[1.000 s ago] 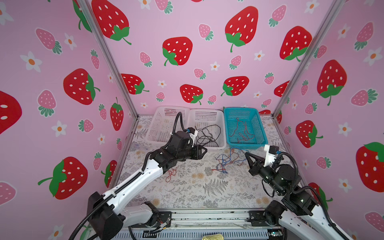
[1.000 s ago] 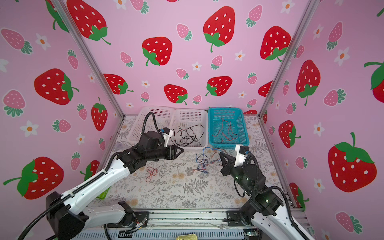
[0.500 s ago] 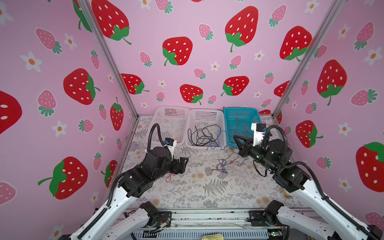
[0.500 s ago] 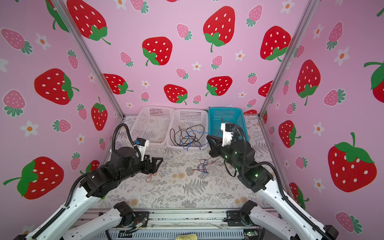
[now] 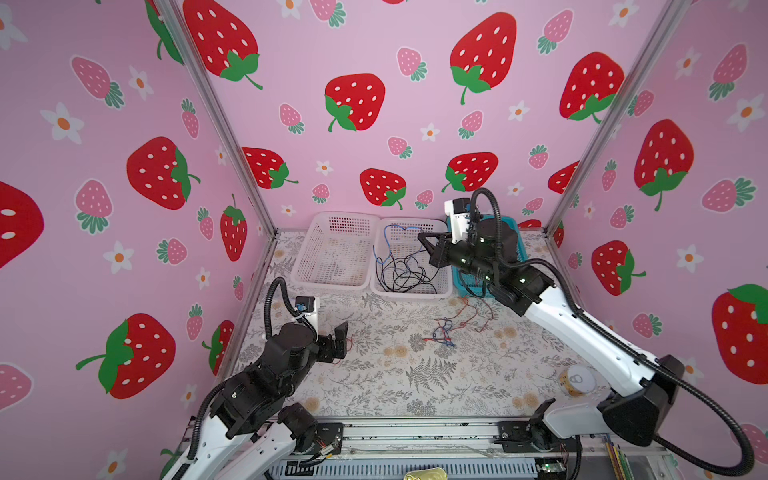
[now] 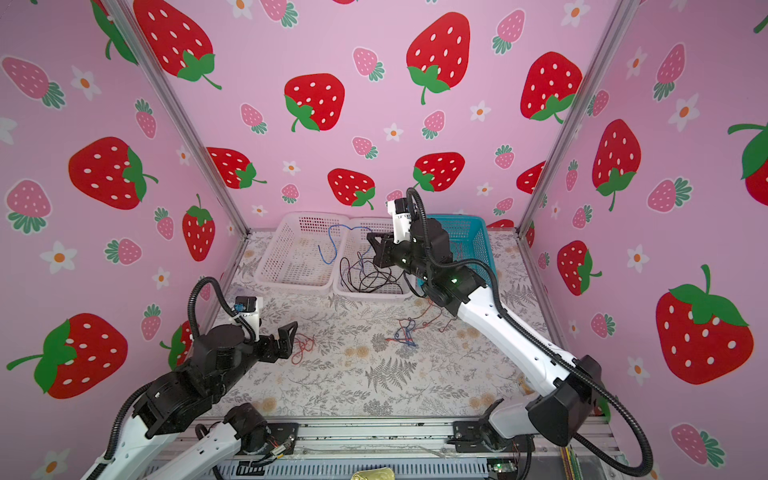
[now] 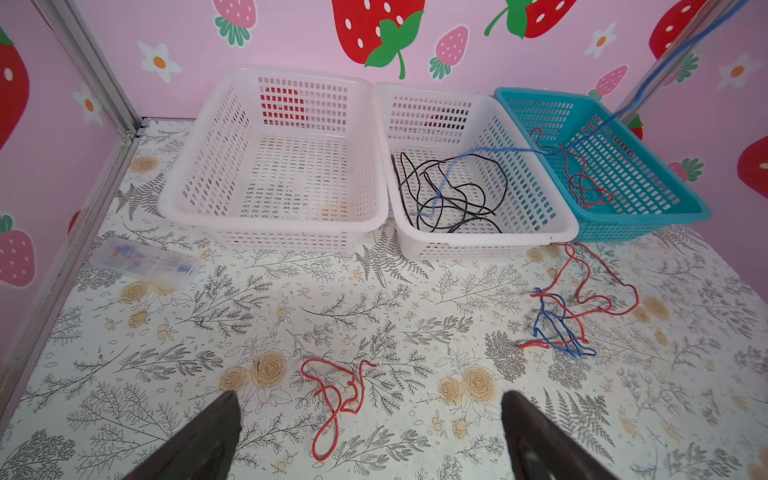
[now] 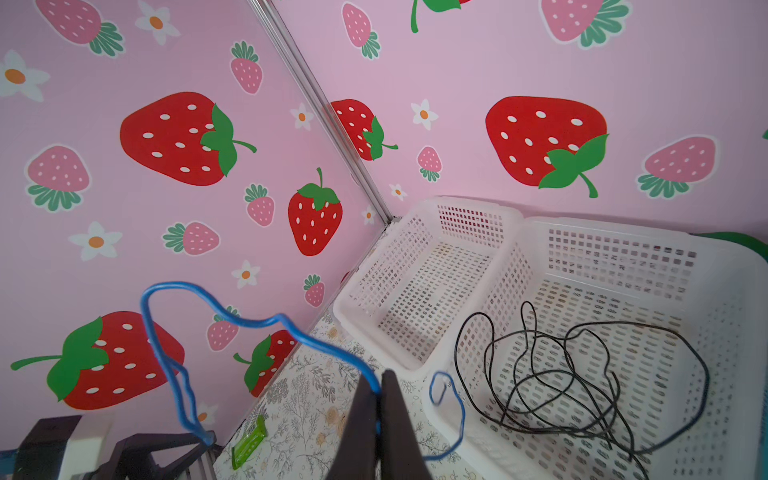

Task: Untangle the cables
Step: 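Lower the blue wire into the empty white basket and open the right gripper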

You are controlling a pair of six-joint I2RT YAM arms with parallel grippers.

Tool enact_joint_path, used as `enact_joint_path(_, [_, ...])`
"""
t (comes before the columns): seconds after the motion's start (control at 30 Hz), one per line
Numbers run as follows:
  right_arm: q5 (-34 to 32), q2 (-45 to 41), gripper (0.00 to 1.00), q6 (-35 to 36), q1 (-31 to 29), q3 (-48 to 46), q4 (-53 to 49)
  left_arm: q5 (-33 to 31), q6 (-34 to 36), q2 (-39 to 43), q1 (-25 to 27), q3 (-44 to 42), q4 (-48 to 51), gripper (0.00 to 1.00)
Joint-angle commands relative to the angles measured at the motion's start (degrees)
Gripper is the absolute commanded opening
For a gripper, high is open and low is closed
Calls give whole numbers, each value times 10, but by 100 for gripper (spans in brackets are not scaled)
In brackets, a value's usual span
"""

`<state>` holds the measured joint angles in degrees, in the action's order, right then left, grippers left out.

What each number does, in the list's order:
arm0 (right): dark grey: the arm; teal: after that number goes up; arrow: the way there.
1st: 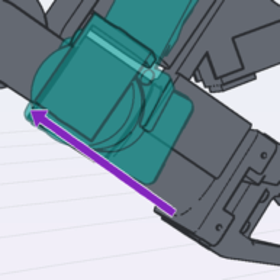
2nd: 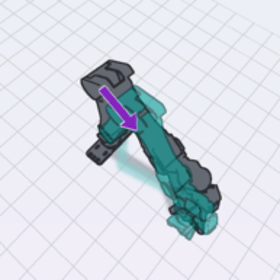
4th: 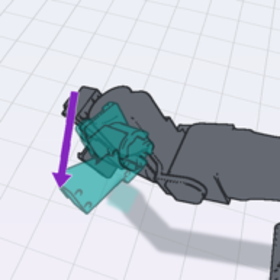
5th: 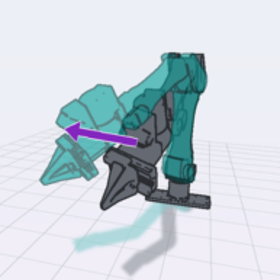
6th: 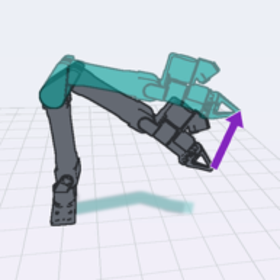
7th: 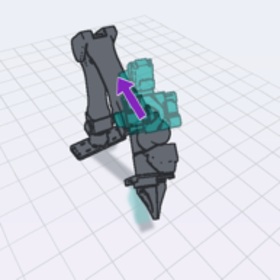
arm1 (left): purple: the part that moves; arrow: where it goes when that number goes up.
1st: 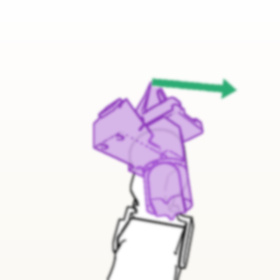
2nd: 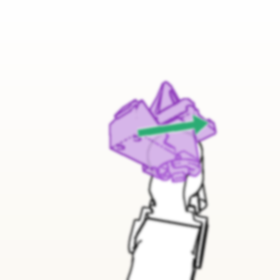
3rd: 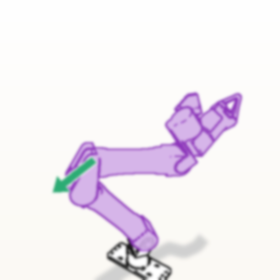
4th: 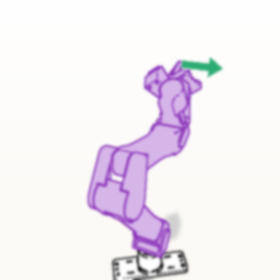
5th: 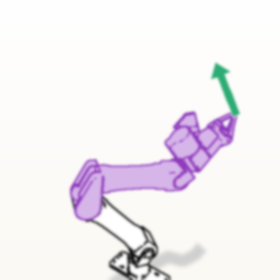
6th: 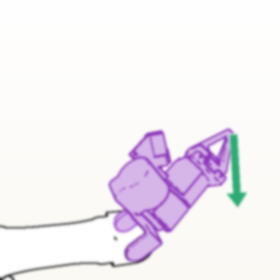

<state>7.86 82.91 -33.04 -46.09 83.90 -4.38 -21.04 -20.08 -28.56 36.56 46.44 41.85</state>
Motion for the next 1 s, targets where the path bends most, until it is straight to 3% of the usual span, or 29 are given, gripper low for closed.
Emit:
enact_joint_path(0.0, [20,56,0,6,-4,57,31,-44,-7,7,-4,-2,-11,99])
enact_joint_path(0.27, [44,218,0,26,-7,206,32,-56,-2,22,-8,-6,-12,99])
enact_joint_path(0.47, [4,358,0,48,-8,336,-16,-57,-2,25,-8,-8,-16,99])
enact_joint_path(0.67, [-30,523,0,77,-6,523,-109,-54,-1,21,-8,-8,-14,99])
enact_joint_path(0.97, [-1,628,0,76,-7,552,-92,-47,0,16,-9,-10,-19,99])
